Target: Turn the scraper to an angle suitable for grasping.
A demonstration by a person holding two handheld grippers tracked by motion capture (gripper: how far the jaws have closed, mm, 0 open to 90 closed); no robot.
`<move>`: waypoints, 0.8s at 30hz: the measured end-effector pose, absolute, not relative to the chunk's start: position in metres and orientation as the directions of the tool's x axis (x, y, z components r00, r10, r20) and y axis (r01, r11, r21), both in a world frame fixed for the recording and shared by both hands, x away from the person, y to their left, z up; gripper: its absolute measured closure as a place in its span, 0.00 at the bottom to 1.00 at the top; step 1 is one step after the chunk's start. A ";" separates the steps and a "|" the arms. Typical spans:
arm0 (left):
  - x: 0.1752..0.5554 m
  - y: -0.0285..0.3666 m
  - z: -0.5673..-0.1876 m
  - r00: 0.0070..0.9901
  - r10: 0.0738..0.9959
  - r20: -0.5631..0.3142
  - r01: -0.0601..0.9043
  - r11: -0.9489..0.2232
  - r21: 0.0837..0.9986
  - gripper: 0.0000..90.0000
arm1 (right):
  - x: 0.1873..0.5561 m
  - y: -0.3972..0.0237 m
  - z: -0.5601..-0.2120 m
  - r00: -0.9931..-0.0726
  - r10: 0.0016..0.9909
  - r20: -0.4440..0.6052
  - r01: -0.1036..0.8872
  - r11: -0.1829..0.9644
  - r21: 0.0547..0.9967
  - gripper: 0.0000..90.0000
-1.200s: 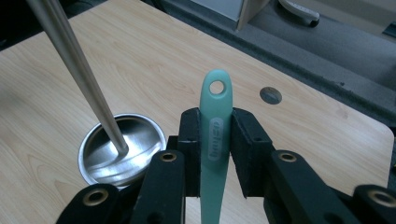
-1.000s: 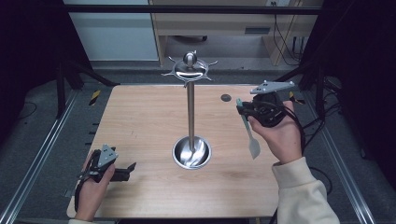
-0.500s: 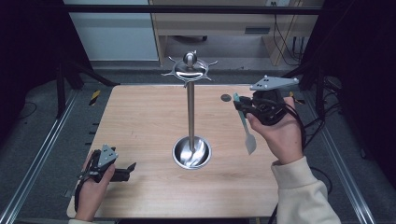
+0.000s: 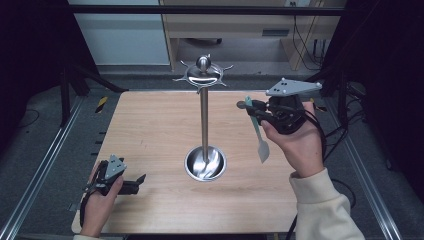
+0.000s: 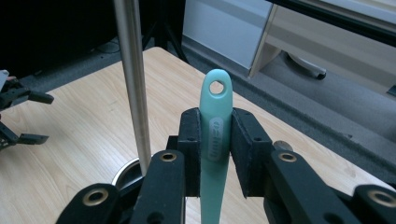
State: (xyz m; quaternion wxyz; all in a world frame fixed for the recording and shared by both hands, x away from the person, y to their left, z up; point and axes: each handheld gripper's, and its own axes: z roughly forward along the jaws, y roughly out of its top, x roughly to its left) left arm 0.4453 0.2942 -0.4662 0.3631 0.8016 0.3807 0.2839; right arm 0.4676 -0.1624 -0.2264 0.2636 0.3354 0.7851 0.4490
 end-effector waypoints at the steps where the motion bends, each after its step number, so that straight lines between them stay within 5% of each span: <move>1: 0.445 0.294 -0.466 0.548 0.817 0.179 0.404 -0.446 0.799 0.03 | 0.467 -0.162 -0.225 -0.637 0.762 -0.115 0.287 0.373 0.883 0.83; 24: 0.445 0.295 -0.466 0.548 0.818 0.177 0.404 -0.443 0.800 0.03 | 0.451 -0.147 -0.198 -0.661 0.735 -0.152 0.195 0.364 0.911 0.83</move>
